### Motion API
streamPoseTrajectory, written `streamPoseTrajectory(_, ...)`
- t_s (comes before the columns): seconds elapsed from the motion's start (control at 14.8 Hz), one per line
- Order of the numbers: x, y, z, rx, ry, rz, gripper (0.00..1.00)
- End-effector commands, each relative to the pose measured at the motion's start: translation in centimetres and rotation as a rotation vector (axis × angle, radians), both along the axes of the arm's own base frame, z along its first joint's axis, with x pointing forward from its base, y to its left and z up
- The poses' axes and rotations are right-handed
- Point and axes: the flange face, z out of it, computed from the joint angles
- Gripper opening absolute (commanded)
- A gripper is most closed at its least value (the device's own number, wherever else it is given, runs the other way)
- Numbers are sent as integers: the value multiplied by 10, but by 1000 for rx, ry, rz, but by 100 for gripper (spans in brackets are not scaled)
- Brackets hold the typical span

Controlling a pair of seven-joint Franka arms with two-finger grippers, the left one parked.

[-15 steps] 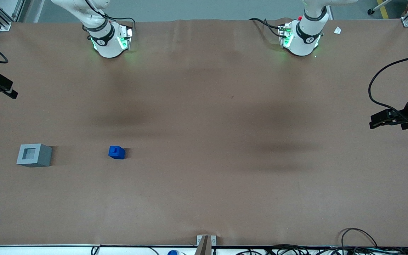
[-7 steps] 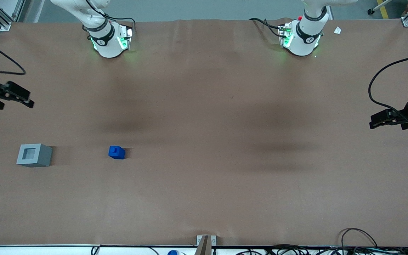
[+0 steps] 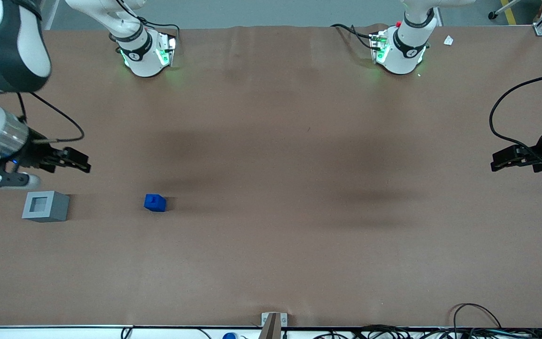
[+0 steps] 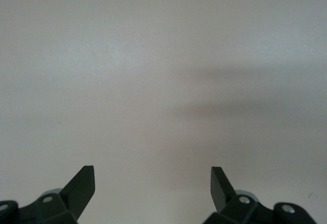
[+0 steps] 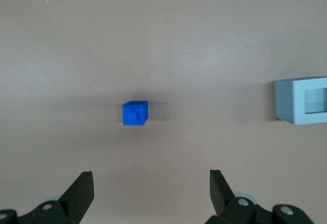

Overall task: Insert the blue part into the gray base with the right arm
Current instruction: 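Move the open right gripper down over the blue block and close on it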

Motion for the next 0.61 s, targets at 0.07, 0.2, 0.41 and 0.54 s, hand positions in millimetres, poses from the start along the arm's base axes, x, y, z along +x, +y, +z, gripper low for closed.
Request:
streamPoseTrajectory(0.07, 22, 34, -58, 7, 14, -48, 100)
streamPoseTrajectory(0.2, 33, 50, -97, 5, 19, -30, 100)
streamPoseTrajectory(0.41, 35, 63, -161, -4, 10, -13, 100)
streamPoseTrajectory(0.54, 29, 66, -189, -11, 15, -6, 100)
